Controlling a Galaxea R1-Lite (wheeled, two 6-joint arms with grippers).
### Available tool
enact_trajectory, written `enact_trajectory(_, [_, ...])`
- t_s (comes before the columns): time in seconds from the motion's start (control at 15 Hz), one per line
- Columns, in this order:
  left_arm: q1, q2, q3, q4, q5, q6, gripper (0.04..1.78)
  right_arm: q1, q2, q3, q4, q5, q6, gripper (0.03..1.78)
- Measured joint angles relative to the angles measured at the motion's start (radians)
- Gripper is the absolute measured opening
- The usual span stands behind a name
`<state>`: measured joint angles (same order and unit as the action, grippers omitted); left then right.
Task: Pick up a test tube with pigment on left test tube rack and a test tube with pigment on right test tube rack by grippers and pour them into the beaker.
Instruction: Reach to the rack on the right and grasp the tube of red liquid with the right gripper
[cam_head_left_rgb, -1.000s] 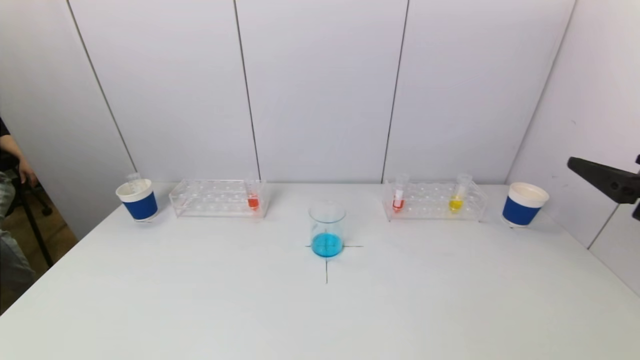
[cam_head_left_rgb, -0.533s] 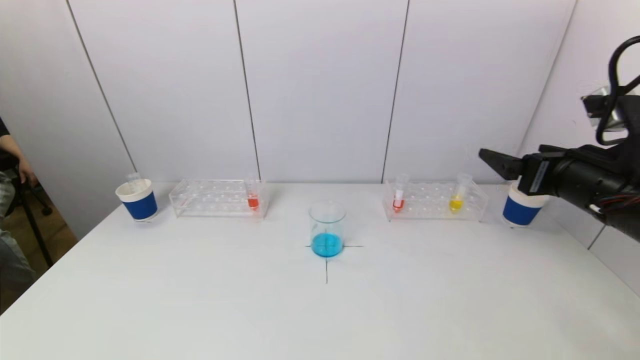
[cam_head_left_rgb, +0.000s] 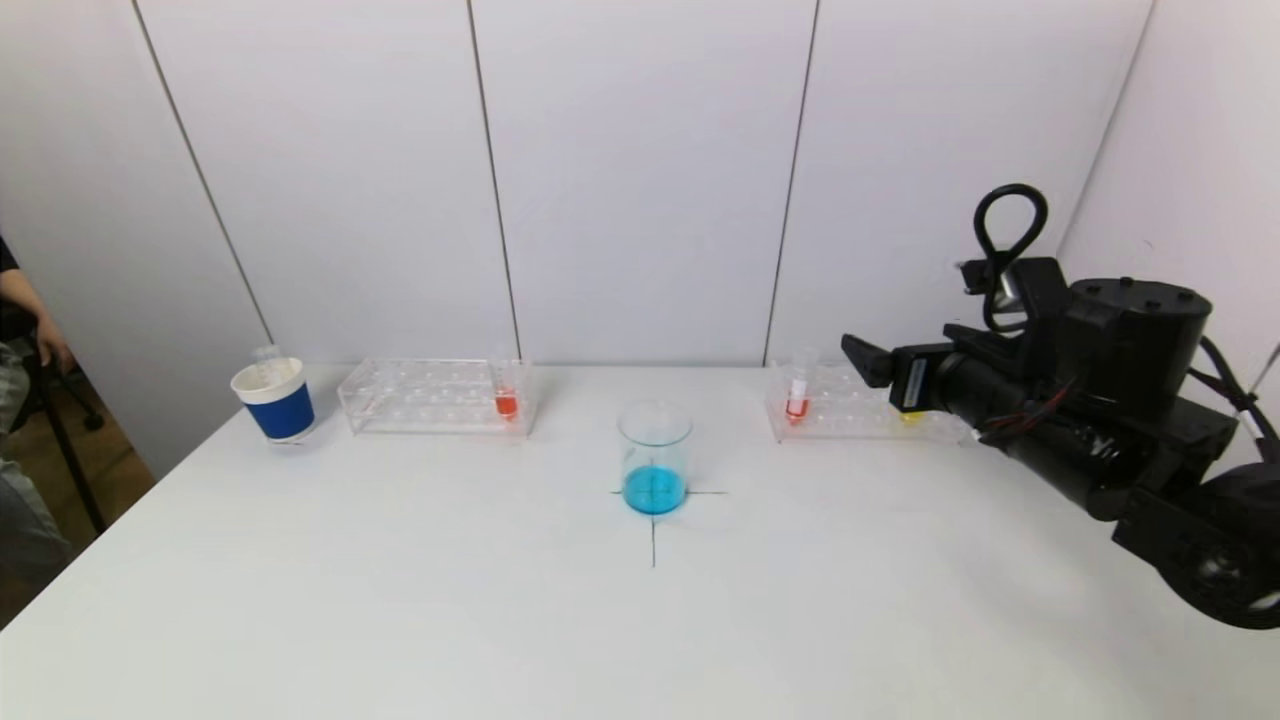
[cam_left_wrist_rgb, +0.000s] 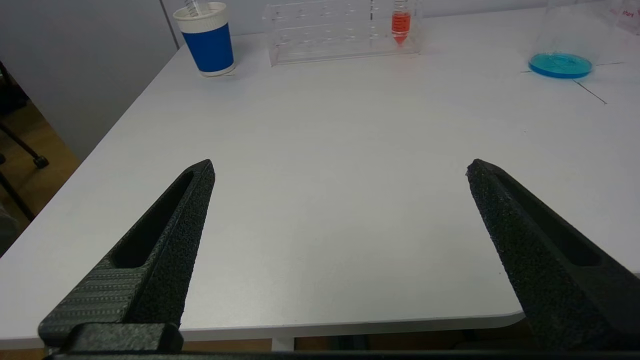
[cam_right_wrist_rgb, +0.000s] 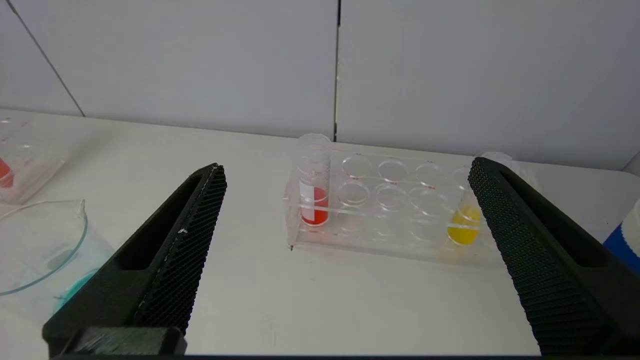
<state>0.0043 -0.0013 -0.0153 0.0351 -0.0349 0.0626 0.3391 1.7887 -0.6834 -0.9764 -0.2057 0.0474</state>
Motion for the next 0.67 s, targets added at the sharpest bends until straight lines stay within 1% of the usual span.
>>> enact_trajectory(0.2, [0.0, 0.0, 0.0, 0.0, 0.0, 0.0, 1.76, 0.005, 0.096, -0.003, -0.092, -0.003, 0.0, 1.76])
enact_trajectory(0.33, [0.0, 0.0, 0.0, 0.0, 0.0, 0.0, 1.76, 0.01, 0.152, -0.017, -0.131, -0.007, 0.0, 1.76])
enact_trajectory(0.53, [0.0, 0.0, 0.0, 0.0, 0.0, 0.0, 1.76, 0.013, 0.223, -0.074, -0.14, -0.048, 0.0, 1.76])
enact_trajectory(0.67, [0.0, 0.0, 0.0, 0.0, 0.0, 0.0, 1.76, 0.019, 0.256, -0.102, -0.14, -0.06, 0.0, 1.76])
